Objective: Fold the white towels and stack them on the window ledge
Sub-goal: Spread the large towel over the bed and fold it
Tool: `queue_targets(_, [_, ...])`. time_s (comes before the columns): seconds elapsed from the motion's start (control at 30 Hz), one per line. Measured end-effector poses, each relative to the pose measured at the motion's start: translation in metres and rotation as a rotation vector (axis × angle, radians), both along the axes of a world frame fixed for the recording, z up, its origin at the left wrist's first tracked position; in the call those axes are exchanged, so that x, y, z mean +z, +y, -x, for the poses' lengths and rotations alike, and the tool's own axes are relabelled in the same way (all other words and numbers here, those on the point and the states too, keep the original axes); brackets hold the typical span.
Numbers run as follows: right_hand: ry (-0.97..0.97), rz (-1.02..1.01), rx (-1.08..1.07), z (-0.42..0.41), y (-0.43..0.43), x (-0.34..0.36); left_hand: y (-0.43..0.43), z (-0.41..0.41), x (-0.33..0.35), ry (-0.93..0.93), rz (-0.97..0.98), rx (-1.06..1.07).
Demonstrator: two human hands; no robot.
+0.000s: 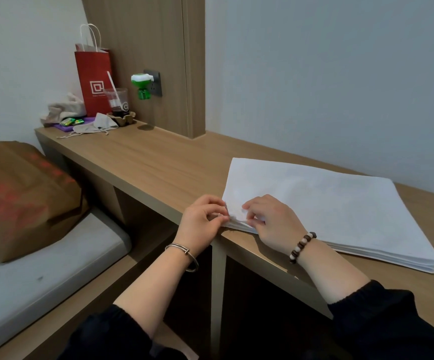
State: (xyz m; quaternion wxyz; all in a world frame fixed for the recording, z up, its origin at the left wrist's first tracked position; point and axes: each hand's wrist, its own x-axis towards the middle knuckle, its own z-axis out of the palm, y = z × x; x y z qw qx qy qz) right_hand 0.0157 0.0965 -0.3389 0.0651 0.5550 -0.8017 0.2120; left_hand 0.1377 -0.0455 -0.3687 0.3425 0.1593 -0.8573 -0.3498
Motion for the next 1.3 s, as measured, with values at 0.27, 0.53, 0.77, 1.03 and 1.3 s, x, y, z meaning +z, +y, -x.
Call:
queue_targets(0.27, [-0.154,-0.019,-0.051,0.001,0.002,0.006,-0.018,0.007,0.016,-0.021,0.803,-0.192])
queue_targets(0.53, [-0.180,-0.125,-0.054,-0.002,0.015,0.016,-0.027,0.013,0.023,-0.104,0.958,-0.255])
queue_targets(0.77, [0.215,-0.196,-0.104,0.001,0.040,0.016,-0.020,0.012,0.030,-0.153,1.058,-0.263])
queue_targets(1.03, [0.598,-0.159,-0.025,0.001,0.039,-0.001,-0.012,0.011,0.044,-0.316,1.375,-0.224])
queue_targets(1.3, [0.710,-0.108,0.050,0.013,0.049,0.007,-0.007,0.010,0.040,-0.368,1.421,-0.252])
